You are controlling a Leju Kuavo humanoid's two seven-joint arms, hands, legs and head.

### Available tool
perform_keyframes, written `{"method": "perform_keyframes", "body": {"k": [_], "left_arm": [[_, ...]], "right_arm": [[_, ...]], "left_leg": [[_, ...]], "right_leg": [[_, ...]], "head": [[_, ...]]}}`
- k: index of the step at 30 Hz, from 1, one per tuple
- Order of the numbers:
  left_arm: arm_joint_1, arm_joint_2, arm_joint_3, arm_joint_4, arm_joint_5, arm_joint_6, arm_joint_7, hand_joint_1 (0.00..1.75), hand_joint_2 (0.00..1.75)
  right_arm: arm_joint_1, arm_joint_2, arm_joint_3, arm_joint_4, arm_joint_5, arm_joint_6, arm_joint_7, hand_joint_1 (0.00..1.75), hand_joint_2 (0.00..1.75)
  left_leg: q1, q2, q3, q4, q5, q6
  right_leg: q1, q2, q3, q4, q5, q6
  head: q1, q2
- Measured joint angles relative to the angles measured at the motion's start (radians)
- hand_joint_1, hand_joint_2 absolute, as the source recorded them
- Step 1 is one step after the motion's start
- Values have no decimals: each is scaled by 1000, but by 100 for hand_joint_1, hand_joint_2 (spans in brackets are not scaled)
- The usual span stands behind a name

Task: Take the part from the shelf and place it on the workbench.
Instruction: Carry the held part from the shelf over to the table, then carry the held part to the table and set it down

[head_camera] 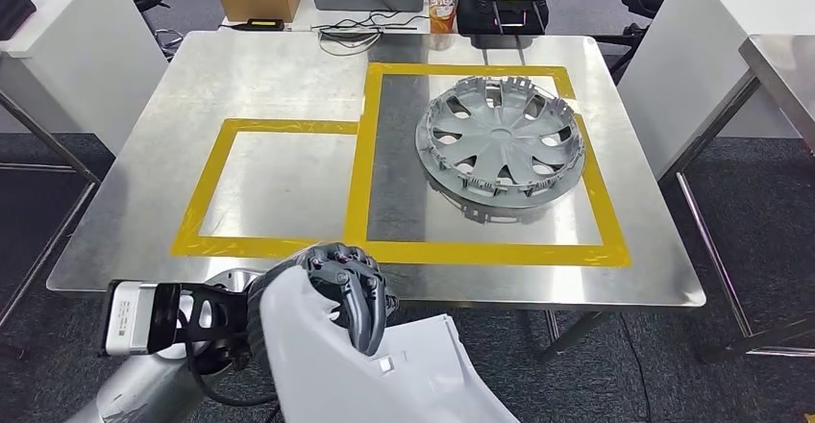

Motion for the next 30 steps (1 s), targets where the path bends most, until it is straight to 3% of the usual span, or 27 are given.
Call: {"method": "perform_keyframes", "body": {"k": [1, 3, 5, 7, 9, 11, 12, 13, 14, 16, 17, 19, 22, 24, 26, 27, 28, 29, 30], "left_arm": [[0, 0, 0, 0, -1, 0, 0, 171, 175], [0, 0, 1, -3, -6, 1, 1, 171, 175], [0, 0, 2, -9, -15, 6, 5, 171, 175], [-1, 0, 4, -17, -25, 13, 12, 171, 175], [-2, 1, 8, -23, -39, 23, 16, 171, 175], [-3, 3, 12, -24, -64, 38, 14, 171, 175], [-3, 4, 14, -24, -85, 48, 13, 171, 175], [-3, 6, 16, -24, -109, 58, 14, 171, 175], [-6, 8, 19, -24, -139, 69, 18, 171, 175], [-18, 11, 25, -23, -218, 94, 27, 171, 175], [-28, 13, 29, -21, -254, 106, 31, 171, 175], [-44, 17, 34, -15, -299, 119, 33, 171, 175], [-56, 20, 39, -7, -312, 125, 33, 171, 175], [-64, 21, 40, -2, -329, 133, 36, 171, 175], [-79, 23, 35, 15, -398, 161, 47, 171, 175], [-90, 26, 31, 33, -452, 180, 54, 171, 175], [-102, 29, 26, 57, -510, 201, 60, 171, 175], [-116, 32, 20, 86, -567, 222, 64, 171, 175], [-133, 34, 13, 118, -623, 245, 68, 171, 175]], "right_arm": [[0, -1, 0, 0, 0, 0, 0, 0, 0], [-1, -1, 0, 0, 0, 1, 0, 0, 0], [-2, -1, -1, 0, 1, 3, 0, 0, 0], [-1, 0, -1, 0, 5, 4, 0, 0, 0], [0, 0, 0, -1, 13, 2, -1, 0, 0], [0, 0, 0, -1, 23, -2, -1, 0, 0], [0, 0, -1, -1, 28, -4, -1, 0, 0], [-1, 0, -1, -1, 34, -4, -1, 0, 0], [-1, 0, -1, -1, 41, -2, -1, 0, 0], [-2, 3, 0, 0, 58, 9, -2, 0, 0], [-3, 5, 0, 1, 65, 16, -3, 0, 0], [-6, 10, -1, 6, 74, 26, -5, 0, 0], [-9, 15, -1, 12, 77, 33, -8, 0, 0], [-9, 16, -1, 16, 81, 35, -11, 0, 0], [-10, 19, -1, 27, 90, 43, -16, 0, 0], [-10, 22, -1, 36, 95, 51, -20, 0, 0], [-12, 27, 0, 47, 100, 61, -23, 0, 0], [-14, 34, 0, 60, 103, 72, -27, 0, 0], [-16, 40, 0, 74, 104, 83, -30, 0, 0]], "left_leg": [[-1, -2, 3, 9, -11, -6], [-5, -3, 4, 23, -29, -16], [-4, -4, 5, 27, -37, -21], [0, -1, -3, 49, -54, -30], [6, 3, -50, 145, -101, -43], [13, 7, -130, 289, -152, -52], [15, 8, -160, 333, -158, -54], [16, 9, -171, 336, -142, -54], [17, 9, -160, 297, -106, -52], [15, 9, -98, 150, -23, -42], [12, 10, -72, 89, 1, -38], [5, 11, -52, 38, 8, -31], [5, 9, -40, 18, 16, -17], [9, 9, -26, 2, 24, -6], [3, 9, -24, 0, 23, -2], [1, 8, -24, 1, 22, 0], [-1, 7, -23, 1, 22, 0], [-2, 6, -23, 1, 21, 0], [-3, 4, -22, 3, 20, -2]], "right_leg": [[-2, 0, 26, -61, 28, 4], [-1, 1, 54, -123, 51, -10], [0, 2, 58, -122, 46, -31], [-4, 2, 65, -123, 42, -42], [-7, 2, 73, -124, 36, -51], [-7, 2, 79, -124, 30, -58], [-6, 2, 81, -124, 28, -59], [-6, 2, 86, -124, 25, -60], [-6, 3, 91, -124, 22, -59], [-6, 4, 102, -125, 15, -55], [-4, 5, 104, -125, 13, -52], [-2, 5, 101, -127, 12, -43], [-4, 3, 97, -122, 6, -29], [-3, 2, 62, -49, -28, -34], [-2, 2, -8, 85, -77, -41], [-2, 2, -38, 136, -90, -40], [-2, 2, -51, 153, -88, -36], [-2, 2, -43, 125, -68, -28], [-2, 2, -17, 61, -39, -19]], "head": [[1, 0], [1, 0], [-1, 0], [-2, 0], [-5, 0], [-6, 0], [-6, 0], [-7, 0], [-7, 0], [-6, 0], [-6, 0], [-5, 0], [-5, 0], [-2, 0], [0, 0], [1, 0], [2, 0], [2, 0], [2, 0]]}}
